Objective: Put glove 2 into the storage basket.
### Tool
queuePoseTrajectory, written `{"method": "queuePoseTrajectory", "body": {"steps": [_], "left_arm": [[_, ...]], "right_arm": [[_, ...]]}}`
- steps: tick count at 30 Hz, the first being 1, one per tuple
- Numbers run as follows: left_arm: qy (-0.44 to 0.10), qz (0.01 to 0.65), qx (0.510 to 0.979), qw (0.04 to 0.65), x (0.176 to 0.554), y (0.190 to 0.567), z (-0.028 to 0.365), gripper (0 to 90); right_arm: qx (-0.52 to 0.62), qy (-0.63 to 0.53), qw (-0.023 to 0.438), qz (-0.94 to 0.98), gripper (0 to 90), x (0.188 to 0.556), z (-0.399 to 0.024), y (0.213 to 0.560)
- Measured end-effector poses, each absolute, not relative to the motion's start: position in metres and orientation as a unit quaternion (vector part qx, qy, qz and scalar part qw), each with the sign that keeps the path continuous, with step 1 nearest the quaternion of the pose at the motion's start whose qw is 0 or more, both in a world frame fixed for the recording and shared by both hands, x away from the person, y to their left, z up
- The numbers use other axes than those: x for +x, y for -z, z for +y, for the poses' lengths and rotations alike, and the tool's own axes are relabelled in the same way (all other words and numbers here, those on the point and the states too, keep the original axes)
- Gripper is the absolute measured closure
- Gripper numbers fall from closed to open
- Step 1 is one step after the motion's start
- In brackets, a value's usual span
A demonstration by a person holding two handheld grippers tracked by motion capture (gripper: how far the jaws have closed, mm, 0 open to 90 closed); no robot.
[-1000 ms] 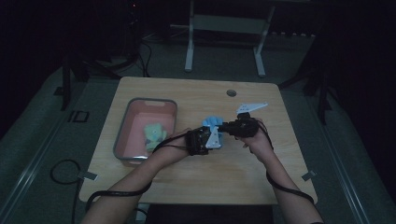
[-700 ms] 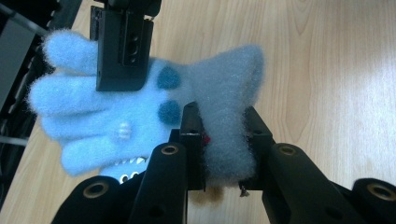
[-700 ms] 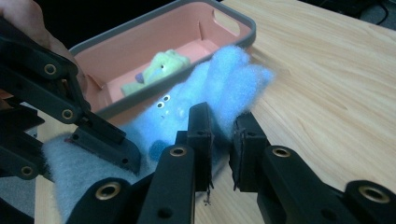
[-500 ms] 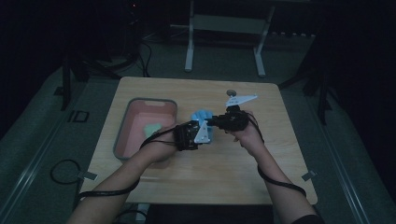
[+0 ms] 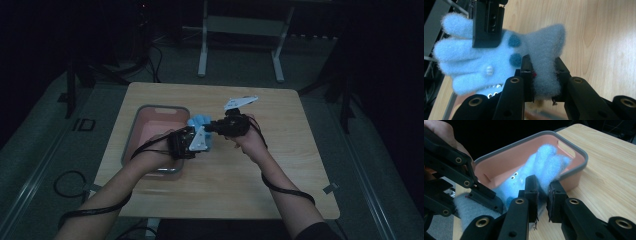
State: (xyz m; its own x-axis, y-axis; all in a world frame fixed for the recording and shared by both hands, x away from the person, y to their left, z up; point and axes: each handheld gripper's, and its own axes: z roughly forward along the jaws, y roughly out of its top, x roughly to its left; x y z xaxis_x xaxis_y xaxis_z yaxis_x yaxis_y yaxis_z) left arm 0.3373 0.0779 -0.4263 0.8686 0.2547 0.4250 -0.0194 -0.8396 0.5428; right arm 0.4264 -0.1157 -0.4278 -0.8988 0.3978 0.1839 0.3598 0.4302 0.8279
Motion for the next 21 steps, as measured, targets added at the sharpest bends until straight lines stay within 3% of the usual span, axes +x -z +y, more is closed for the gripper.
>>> {"method": "queuePoseTrajectory", "body": {"steps": [21], "left_arm": [[-0.259, 0.1, 0.925, 0.26, 0.333, 0.431, 0.128, 76.4]], "right_arm": [[0.197, -0.471, -0.001, 0.86, 86.1, 0.433, -0.058, 0.434]]}}
